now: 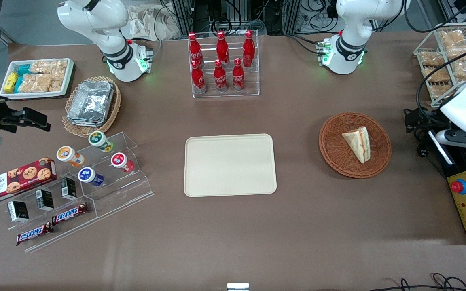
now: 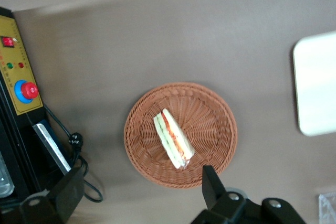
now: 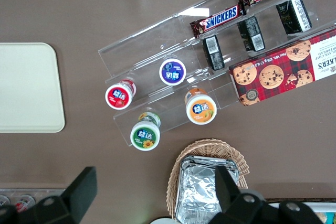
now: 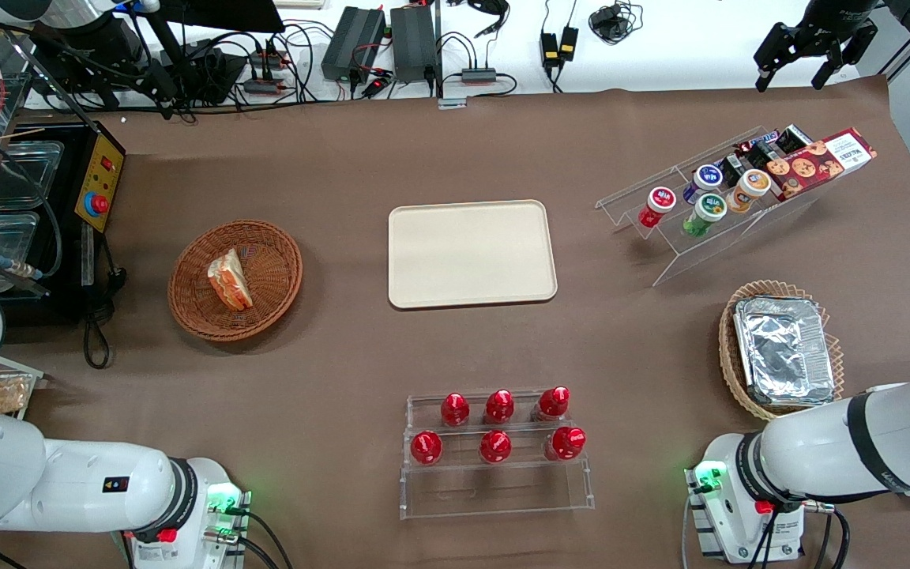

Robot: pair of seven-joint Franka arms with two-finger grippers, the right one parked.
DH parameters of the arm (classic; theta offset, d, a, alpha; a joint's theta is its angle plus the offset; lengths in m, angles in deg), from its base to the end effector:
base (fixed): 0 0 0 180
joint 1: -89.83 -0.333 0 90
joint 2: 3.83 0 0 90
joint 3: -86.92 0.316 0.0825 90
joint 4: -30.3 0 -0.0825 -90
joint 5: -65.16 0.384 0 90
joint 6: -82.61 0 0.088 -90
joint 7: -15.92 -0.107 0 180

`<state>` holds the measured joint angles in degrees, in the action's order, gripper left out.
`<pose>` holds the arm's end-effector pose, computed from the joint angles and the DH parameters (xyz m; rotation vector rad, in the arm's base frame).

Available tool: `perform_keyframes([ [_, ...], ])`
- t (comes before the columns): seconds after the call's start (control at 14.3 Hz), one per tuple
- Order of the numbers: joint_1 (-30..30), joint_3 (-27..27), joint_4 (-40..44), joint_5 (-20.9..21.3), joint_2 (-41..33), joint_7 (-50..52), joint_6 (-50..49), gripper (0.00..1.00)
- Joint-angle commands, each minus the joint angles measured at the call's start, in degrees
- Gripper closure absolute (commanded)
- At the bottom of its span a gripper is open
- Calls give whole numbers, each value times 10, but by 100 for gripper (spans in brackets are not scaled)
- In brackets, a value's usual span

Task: Place sandwich from basket to tray
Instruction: 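Move the left gripper toward the sandwich in the wicker basket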

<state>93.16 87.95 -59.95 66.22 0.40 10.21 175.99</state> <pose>0.5804 -0.0218 0.5857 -3.1145 0.2201 0.0309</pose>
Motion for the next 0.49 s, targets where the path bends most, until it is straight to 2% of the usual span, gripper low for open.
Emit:
perform_keyframes([
  [0.0,2,-2,49,0,29,39,-18,0],
  [0.14,2,-7,42,0,31,48,-25,0],
  [0.28,2,-7,-14,-10,3,72,-15,0],
  [0.42,-1,-6,-89,-38,-32,139,34,0],
])
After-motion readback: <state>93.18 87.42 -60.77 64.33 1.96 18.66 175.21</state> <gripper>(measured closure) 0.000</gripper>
